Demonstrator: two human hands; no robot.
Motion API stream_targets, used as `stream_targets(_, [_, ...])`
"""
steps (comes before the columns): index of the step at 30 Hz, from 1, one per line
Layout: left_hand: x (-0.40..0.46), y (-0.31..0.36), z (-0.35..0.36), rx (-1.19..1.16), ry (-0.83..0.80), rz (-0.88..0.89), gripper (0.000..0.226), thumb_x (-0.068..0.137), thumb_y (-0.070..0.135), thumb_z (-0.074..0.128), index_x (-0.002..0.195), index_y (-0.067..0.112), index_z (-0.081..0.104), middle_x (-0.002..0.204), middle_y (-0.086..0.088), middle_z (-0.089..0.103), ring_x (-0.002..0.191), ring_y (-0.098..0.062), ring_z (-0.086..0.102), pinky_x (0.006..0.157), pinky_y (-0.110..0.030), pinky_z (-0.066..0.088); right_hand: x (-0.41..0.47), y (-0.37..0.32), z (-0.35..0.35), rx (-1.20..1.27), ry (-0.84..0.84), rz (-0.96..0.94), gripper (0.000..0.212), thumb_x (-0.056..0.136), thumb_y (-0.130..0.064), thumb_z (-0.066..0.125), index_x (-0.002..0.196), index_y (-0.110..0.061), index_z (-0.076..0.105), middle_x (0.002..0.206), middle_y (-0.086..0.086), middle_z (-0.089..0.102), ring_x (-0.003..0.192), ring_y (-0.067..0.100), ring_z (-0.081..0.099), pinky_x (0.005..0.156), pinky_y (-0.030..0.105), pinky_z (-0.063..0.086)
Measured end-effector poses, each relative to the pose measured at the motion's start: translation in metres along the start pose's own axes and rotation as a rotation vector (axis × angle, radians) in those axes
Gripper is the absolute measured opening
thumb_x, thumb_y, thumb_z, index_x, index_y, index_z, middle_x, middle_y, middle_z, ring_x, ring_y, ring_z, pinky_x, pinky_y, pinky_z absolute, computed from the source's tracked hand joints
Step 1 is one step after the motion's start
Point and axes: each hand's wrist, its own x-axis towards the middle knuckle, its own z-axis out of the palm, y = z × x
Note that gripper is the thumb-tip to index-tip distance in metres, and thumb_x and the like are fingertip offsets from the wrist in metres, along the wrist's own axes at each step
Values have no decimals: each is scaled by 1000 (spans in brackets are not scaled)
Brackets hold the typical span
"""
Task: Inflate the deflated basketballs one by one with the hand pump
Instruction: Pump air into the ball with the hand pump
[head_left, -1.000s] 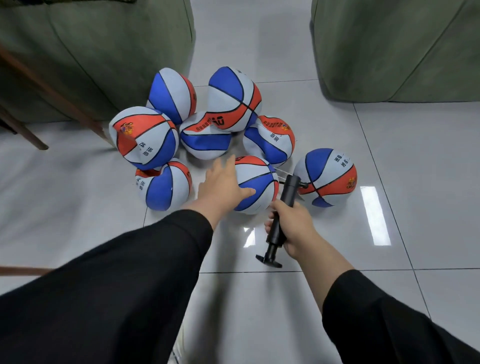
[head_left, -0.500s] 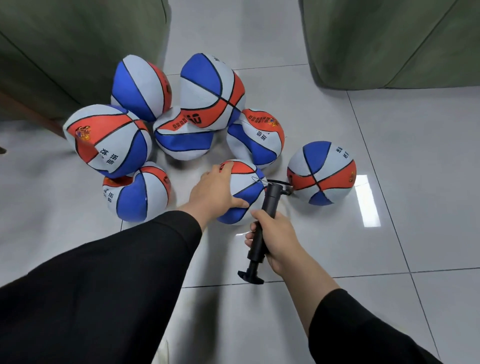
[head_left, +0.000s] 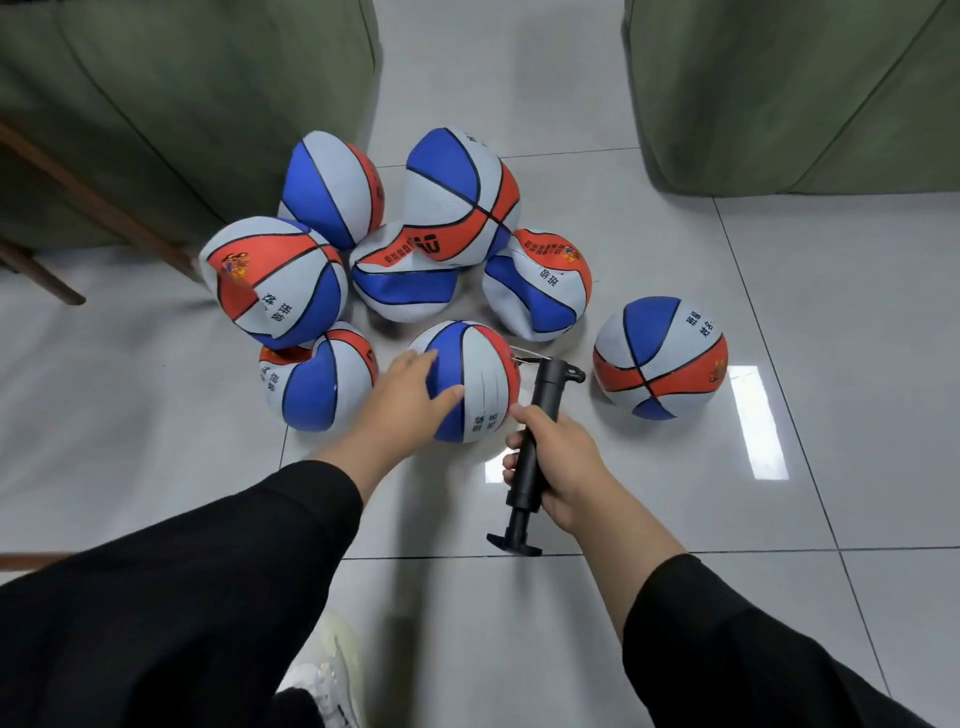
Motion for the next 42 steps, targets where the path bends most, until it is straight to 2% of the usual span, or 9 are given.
stream_targets(7, [-80,43,-14,-467,-175,-214,59,103,65,39,108,16,71,99,-4,76,85,-26,74,76,-39,60,-1,-20,18,362,25,64,21,93,-23,66,81,-13,51,62,2,47,49,16,44,46,27,44])
stream_targets(10, [-115,60,-16,-636,14,-247,54,105,61,34,100,21,70,80,-1,72,65,-23,67,58,-29,47,-6,-27,26,554,31,104,24,92,-22,65,75,-13,51,59,1,47,45,14,44,42,24,44])
stream_targets(12, [-136,64,-13,-606,136,-124,32,99,58,49,104,29,62,76,13,67,71,-16,61,61,-27,44,-10,-30,33,620,76,114,26,94,-19,63,72,-12,50,56,1,48,42,14,45,42,23,45])
stream_targets(14, [-153,64,-8,-422,109,-25,38,87,64,65,112,38,51,86,24,64,81,-4,61,68,-24,49,-12,-30,39,639,101,108,23,94,-17,63,76,-11,50,56,2,49,42,15,46,45,23,47])
stream_targets(20, [-154,67,-12,-388,296,-101,27,98,47,60,94,26,44,79,7,60,77,-20,61,69,-41,56,-22,-13,57,621,42,131,17,96,-20,64,90,-9,53,59,4,51,48,18,49,66,29,54])
stream_targets(32, [-178,78,-36,-483,390,58,23,95,22,62,82,22,42,65,5,47,65,-24,48,60,-41,46,-20,-43,15,754,240,102,16,97,-10,62,91,-10,47,49,3,48,30,17,46,39,24,47])
stream_targets(37, [-168,82,-38,-413,398,1,21,100,31,56,87,22,43,67,2,53,67,-24,53,61,-43,51,-20,-19,34,793,216,152,14,97,-11,60,94,-10,47,54,4,51,42,15,50,49,26,54])
stream_targets(40, [-167,79,-35,-361,464,-2,17,102,41,53,100,26,44,77,1,63,76,-25,62,66,-46,56,-27,-9,56,745,97,175,14,92,-14,62,97,-2,58,73,3,68,66,16,67,76,33,59])
stream_targets(42, [-165,78,-33,-338,471,-35,22,101,49,49,105,29,41,78,2,64,77,-26,64,67,-47,57,-36,-6,70,723,82,190,14,95,-16,61,87,-7,55,62,1,59,58,16,59,72,33,60])
